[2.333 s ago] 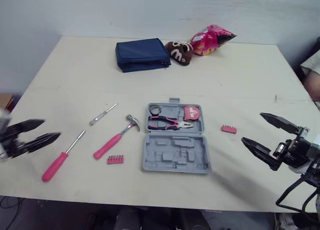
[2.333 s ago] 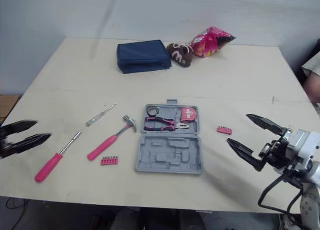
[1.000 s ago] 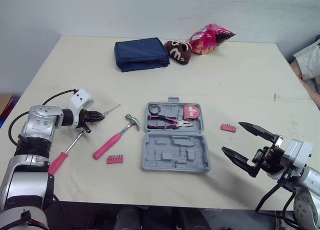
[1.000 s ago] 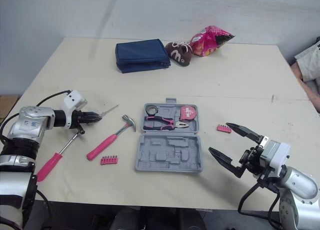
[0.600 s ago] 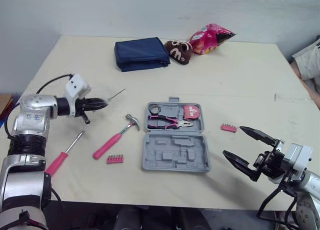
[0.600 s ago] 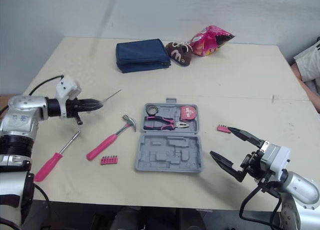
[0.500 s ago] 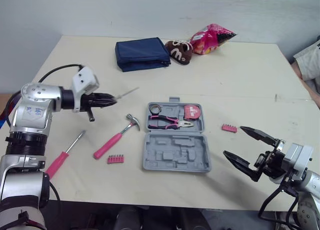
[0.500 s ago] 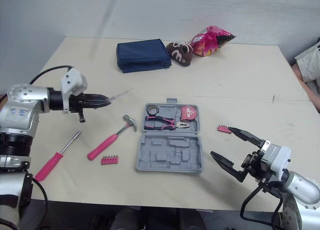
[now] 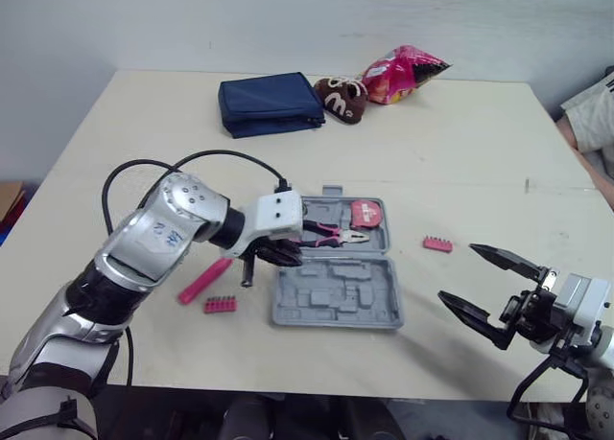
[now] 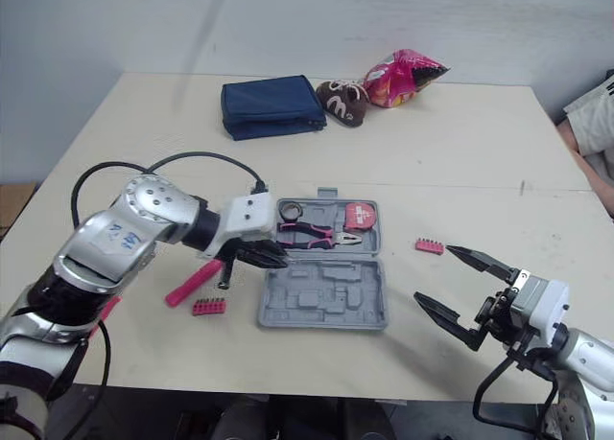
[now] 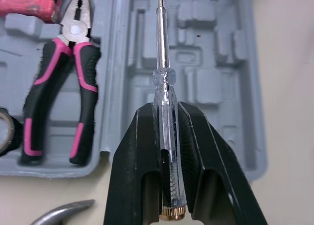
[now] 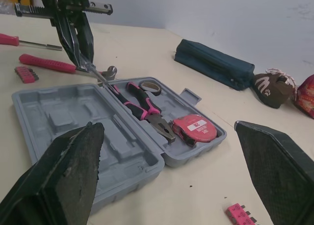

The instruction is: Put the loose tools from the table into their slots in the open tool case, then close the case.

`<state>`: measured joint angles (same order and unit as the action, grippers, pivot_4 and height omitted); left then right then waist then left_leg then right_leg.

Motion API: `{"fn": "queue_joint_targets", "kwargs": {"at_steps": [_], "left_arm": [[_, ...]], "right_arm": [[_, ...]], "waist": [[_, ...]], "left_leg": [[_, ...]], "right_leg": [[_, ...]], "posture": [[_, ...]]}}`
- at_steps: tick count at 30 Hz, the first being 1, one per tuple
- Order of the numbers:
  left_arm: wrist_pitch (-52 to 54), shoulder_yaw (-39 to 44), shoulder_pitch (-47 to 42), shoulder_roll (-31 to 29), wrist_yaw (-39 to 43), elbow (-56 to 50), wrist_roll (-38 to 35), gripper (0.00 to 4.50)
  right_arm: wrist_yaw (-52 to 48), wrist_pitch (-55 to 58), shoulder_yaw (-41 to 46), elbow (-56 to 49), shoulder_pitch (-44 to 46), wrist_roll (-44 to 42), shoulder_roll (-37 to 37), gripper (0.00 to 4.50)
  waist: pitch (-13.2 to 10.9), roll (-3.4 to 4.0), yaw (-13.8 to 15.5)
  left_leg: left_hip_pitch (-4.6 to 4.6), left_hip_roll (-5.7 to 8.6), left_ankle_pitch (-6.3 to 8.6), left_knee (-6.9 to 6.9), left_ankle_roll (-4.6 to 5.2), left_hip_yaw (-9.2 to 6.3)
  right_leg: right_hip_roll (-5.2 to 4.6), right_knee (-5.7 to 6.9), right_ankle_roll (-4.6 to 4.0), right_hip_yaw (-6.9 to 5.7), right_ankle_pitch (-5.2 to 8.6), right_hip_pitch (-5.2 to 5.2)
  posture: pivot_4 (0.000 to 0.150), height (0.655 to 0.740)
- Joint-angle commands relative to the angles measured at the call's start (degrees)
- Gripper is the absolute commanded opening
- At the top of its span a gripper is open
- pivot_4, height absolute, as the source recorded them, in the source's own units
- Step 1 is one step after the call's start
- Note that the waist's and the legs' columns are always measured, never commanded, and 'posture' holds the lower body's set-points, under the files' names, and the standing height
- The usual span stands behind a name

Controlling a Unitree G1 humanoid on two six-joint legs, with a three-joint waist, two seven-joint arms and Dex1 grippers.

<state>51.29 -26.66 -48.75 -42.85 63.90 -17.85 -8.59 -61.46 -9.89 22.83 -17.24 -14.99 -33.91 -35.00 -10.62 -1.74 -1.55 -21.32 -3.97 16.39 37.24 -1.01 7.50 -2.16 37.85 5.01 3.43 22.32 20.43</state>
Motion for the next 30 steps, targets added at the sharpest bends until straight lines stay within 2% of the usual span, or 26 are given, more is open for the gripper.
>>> {"fn": "queue_joint_targets", "kwargs": {"at_steps": [1,3,10,30], "left_arm": [[0.9,-2.85,-3.27,1.41,-0.68,-0.16,1.98,0.02],[3.49,-4.78,-4.74,1.72,-0.93,0.14,2.94,0.02],[1.85,-10.46,-8.14,4.37,-0.71,3.7,6.21,0.02],[-0.22,-12.56,-9.18,7.94,-1.26,9.35,10.67,0.02]], "right_arm": [[0.6,-0.35,0.8,-1.67,-0.43,-0.7,0.19,4.5],[0.8,-0.31,0.82,-1.78,-0.51,-0.75,0.24,4.5],[1.4,-0.45,0.68,-2.48,-1.22,-0.67,0.47,4.5],[2.96,-0.91,0.94,-3.95,-2.69,-0.4,0.94,4.5]], "waist": [[0.0,0.0,0.01],[0.0,0.0,0.01],[0.0,0.01,-0.08],[0.0,0.01,0.0]], "left_leg": [[0.0,0.01,0.0,0.0,0.0,0.0],[0.0,0.02,0.0,0.0,0.0,0.0],[0.01,0.0,0.0,-0.01,0.0,0.01],[0.01,0.04,-0.01,0.01,0.0,-0.01]], "right_leg": [[-0.01,0.0,0.0,0.0,0.0,0.0],[-0.01,0.0,0.0,0.0,0.0,0.0],[0.01,0.0,0.01,0.02,0.01,0.0],[-0.06,0.02,0.02,0.0,0.01,-0.01]], "posture": [[0.15,0.74],[0.15,0.74],[0.15,0.74],[0.15,0.74]]}}
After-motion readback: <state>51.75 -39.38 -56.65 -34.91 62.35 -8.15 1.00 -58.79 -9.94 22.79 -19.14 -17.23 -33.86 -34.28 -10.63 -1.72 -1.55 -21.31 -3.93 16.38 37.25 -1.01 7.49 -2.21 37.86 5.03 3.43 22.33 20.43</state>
